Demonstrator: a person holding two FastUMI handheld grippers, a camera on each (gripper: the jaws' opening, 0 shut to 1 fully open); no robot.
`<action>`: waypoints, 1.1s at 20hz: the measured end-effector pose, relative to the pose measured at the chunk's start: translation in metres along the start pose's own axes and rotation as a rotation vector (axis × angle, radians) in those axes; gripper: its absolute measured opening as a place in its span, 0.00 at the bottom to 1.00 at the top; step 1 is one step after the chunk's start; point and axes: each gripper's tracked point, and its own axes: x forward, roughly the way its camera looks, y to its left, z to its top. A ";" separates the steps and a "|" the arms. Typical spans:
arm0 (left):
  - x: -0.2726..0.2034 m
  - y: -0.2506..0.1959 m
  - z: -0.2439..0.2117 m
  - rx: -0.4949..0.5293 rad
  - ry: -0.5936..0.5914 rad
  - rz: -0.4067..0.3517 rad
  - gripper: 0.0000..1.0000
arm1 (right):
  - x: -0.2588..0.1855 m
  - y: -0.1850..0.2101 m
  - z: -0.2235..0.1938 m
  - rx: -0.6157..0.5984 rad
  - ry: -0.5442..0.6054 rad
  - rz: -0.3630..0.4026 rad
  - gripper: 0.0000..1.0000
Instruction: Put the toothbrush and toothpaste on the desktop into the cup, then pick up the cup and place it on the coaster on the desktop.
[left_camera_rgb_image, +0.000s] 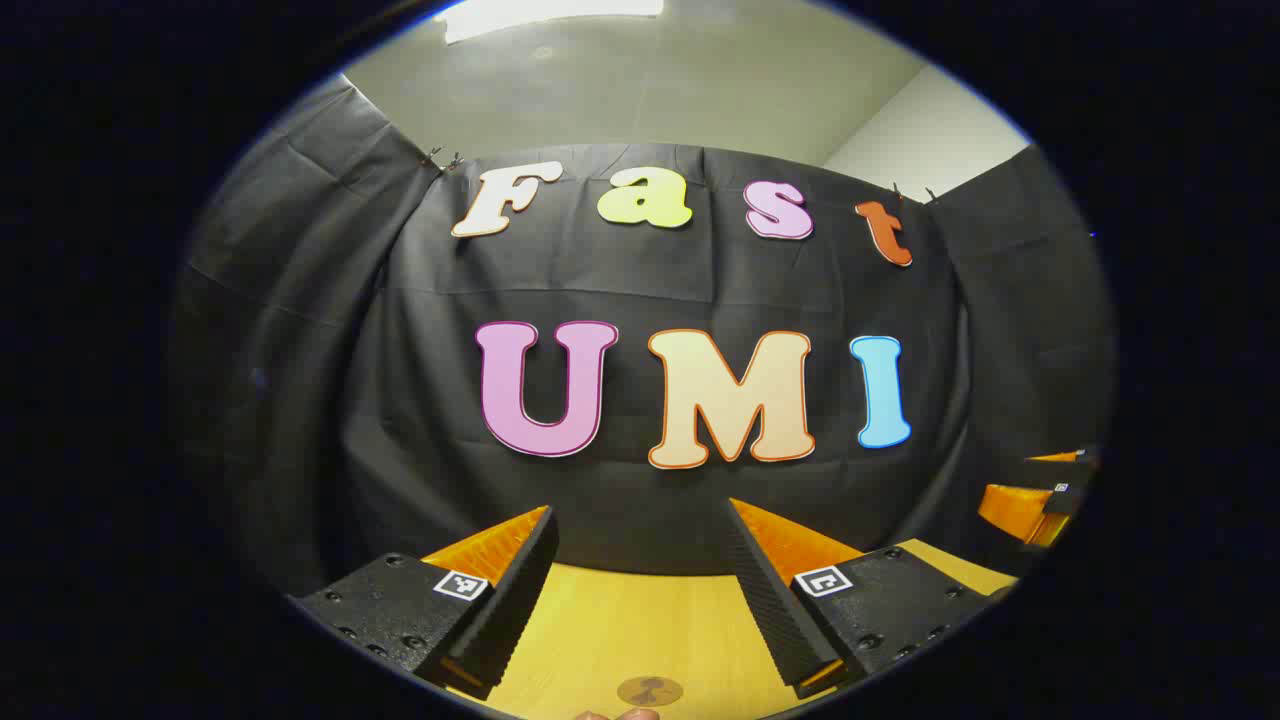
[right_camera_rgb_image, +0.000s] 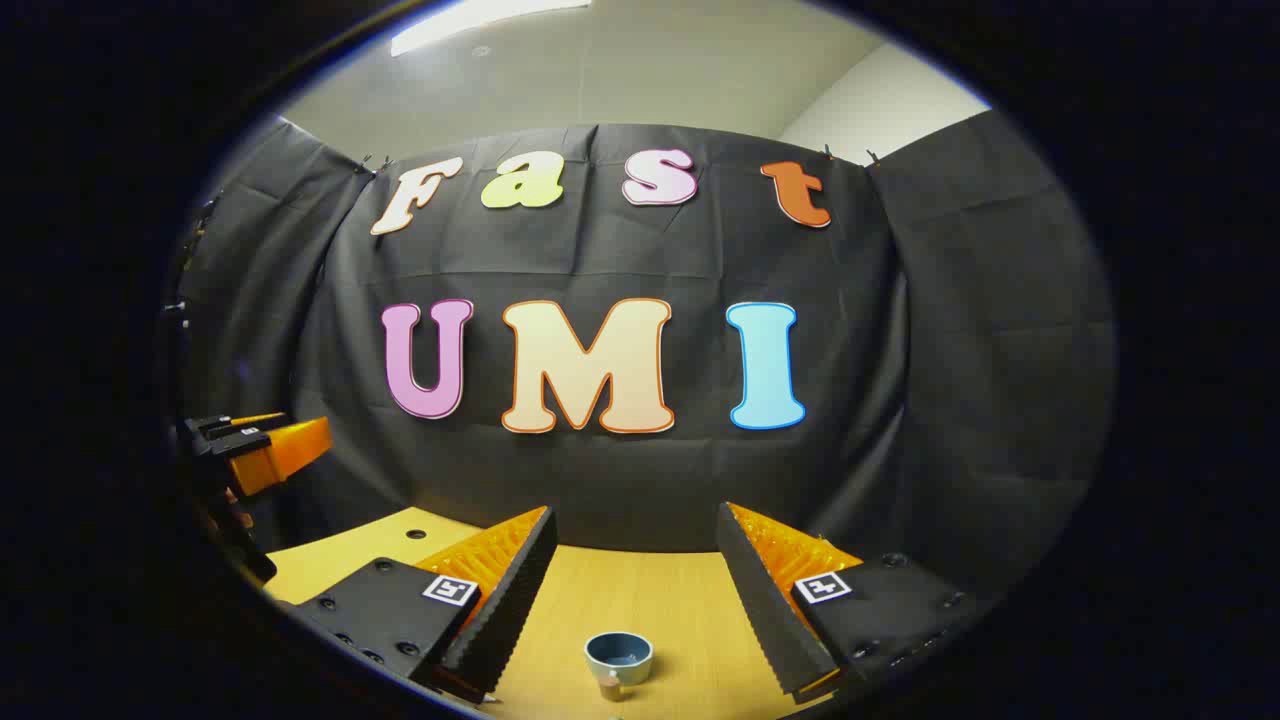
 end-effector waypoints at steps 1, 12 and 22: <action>-0.001 0.002 -0.003 0.001 0.005 0.001 0.95 | 0.000 -0.001 -0.002 0.003 0.007 -0.004 0.99; -0.017 0.004 -0.011 0.035 0.015 -0.035 0.95 | -0.015 -0.003 -0.031 0.014 0.069 -0.033 0.99; -0.032 0.009 -0.021 0.033 0.032 -0.058 0.96 | -0.028 -0.004 -0.096 0.013 0.268 -0.004 0.99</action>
